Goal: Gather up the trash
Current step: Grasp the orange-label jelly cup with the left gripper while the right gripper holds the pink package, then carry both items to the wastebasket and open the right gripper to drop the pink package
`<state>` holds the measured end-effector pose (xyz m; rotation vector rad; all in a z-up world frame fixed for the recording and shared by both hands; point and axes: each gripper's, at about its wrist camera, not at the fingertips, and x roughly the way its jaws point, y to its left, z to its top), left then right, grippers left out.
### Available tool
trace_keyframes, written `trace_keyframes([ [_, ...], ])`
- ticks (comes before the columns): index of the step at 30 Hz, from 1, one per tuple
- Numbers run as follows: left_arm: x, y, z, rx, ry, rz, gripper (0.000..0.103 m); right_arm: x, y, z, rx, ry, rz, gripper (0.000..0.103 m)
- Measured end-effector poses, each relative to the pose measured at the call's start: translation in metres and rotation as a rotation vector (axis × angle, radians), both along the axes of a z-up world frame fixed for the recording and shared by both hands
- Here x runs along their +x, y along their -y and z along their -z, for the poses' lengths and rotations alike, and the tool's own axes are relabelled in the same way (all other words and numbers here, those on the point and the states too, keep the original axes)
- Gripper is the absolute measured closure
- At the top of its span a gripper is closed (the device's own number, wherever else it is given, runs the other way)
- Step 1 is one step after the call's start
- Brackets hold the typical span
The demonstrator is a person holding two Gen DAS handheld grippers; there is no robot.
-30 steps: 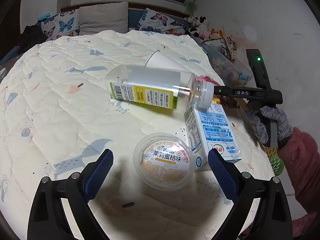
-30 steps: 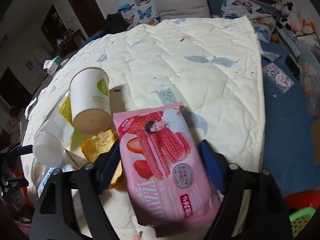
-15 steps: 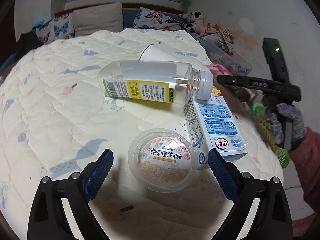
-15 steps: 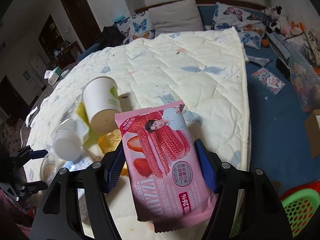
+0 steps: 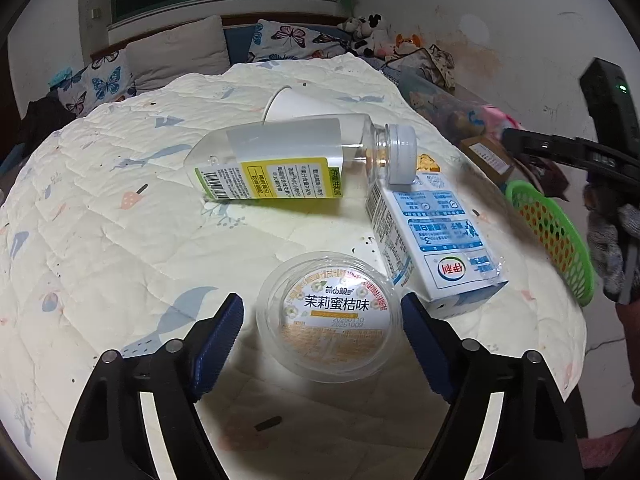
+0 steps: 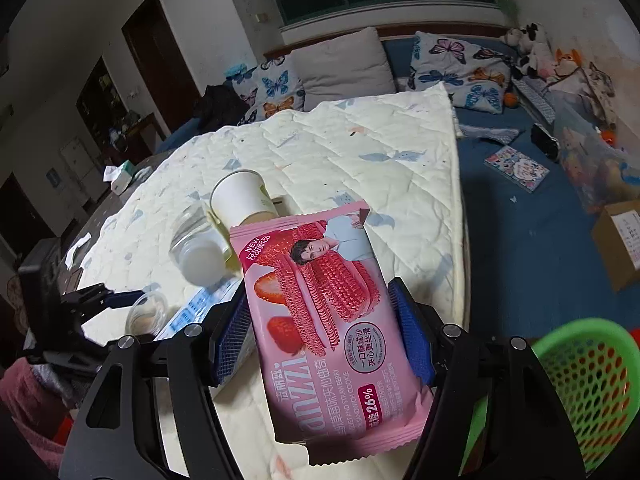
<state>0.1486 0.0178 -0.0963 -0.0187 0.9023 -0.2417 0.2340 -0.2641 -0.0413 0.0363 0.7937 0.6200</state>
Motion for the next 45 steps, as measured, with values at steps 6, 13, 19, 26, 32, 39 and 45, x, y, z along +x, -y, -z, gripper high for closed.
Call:
trace_keyframes([
  [6,0.002,0.007,0.004,0.027,0.003,0.029,0.025,-0.021,0.013,0.002,0.012,-0.006,0.055,0.036],
  [13,-0.005,-0.002,-0.003,0.003,0.028,-0.002,0.036,-0.042,0.035,0.009,0.000,-0.012,0.128,0.036],
  [19,-0.019,-0.007,-0.022,0.008,0.076,-0.020,0.036,-0.058,0.050,0.009,-0.007,-0.003,0.170,0.036],
  [26,-0.028,0.006,-0.050,-0.009,0.135,0.004,0.036,-0.070,0.069,0.011,0.002,0.000,0.226,0.036],
  [32,-0.022,0.042,-0.065,-0.028,0.165,0.088,0.036,-0.079,0.093,0.015,-0.008,0.000,0.309,0.034],
  [39,-0.008,0.091,-0.071,-0.044,0.170,0.188,0.036,-0.088,0.124,0.020,-0.010,-0.009,0.384,0.034],
  [45,0.004,0.128,-0.073,-0.052,0.167,0.250,0.036,-0.093,0.143,0.026,-0.022,-0.017,0.428,0.034],
])
